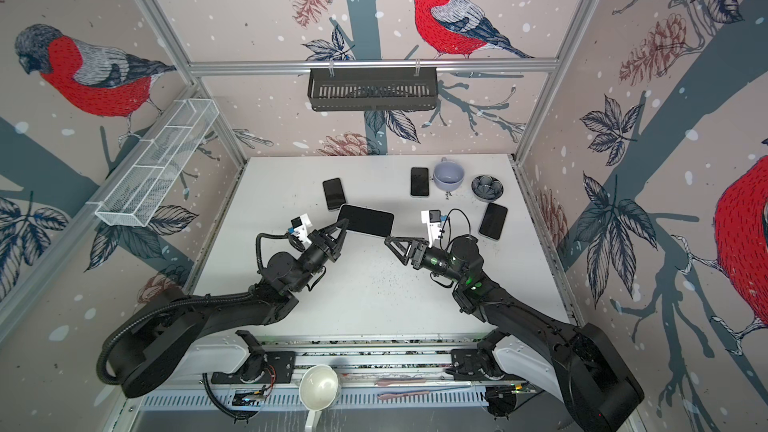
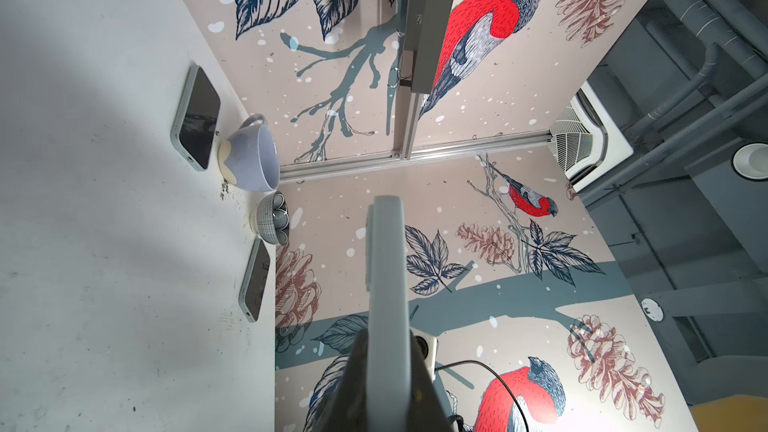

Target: Take the phone out of the phone case

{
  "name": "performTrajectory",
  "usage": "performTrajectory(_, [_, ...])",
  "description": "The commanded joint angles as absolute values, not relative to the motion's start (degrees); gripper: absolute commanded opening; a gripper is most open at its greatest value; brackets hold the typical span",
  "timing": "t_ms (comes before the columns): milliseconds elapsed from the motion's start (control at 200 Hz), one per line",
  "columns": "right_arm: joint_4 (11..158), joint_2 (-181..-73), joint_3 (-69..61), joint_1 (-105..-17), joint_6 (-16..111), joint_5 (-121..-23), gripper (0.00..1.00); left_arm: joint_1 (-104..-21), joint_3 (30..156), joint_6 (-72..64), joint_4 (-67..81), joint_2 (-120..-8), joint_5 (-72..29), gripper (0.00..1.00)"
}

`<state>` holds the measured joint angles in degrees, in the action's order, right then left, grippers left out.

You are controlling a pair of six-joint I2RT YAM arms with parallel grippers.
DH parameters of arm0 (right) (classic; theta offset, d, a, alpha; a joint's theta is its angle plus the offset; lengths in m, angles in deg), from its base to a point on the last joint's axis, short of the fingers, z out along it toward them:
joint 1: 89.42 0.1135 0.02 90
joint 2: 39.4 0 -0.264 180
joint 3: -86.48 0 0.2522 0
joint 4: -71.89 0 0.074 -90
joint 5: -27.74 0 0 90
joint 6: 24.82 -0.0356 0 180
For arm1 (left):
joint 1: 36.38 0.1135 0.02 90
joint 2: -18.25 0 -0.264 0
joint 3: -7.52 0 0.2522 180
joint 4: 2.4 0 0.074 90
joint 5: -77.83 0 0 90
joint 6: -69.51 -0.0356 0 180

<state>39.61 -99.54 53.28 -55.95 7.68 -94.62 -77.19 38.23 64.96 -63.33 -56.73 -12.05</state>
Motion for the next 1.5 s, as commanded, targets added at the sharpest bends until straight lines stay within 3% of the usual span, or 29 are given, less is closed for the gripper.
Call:
performTrajectory(0, [34.43,-100.54,52.95,-55.82,6.01,-94.59,0.74,-78.10,38.94,66.52,-73.63,-58.17,-11.02,0.00])
performTrajectory(380, [31.48,-100.84,54.02,-55.85,4.79,-94.38,0.46,-78.95,38.53,67.69,-78.76,-61.90,-10.77,0.00])
performTrajectory(670, [29.12,-101.09,55.23,-55.66,3.64,-94.61,0.34,-79.19,37.98,68.37,-81.48,-63.88,-10.59,0.00])
performTrajectory(911, [29.01,-101.44,55.36,-55.66,3.74,-94.55,0.30,-79.40,37.86,68.62,-83.54,-65.49,-10.94,0.00])
performTrajectory(991, [28.74,-101.57,55.32,-55.67,3.70,-94.69,0.22,-79.44,37.89,68.72,-84.22,-65.99,-10.94,0.00])
performTrajectory(1191, [28.05,-101.74,56.02,-55.67,3.43,-94.88,0.16,-79.69,37.77,68.98,-84.46,-66.35,-10.50,0.00])
performTrajectory(1366, [28.55,-102.10,55.85,-55.84,5.20,-95.61,0.03,-80.14,38.65,69.10,-82.42,-65.98,-10.94,0.00])
performTrajectory(1496, [29.43,-102.34,55.67,-56.39,9.29,-97.45,0.01,-80.24,39.10,69.07,-80.33,-65.01,-11.46,0.00])
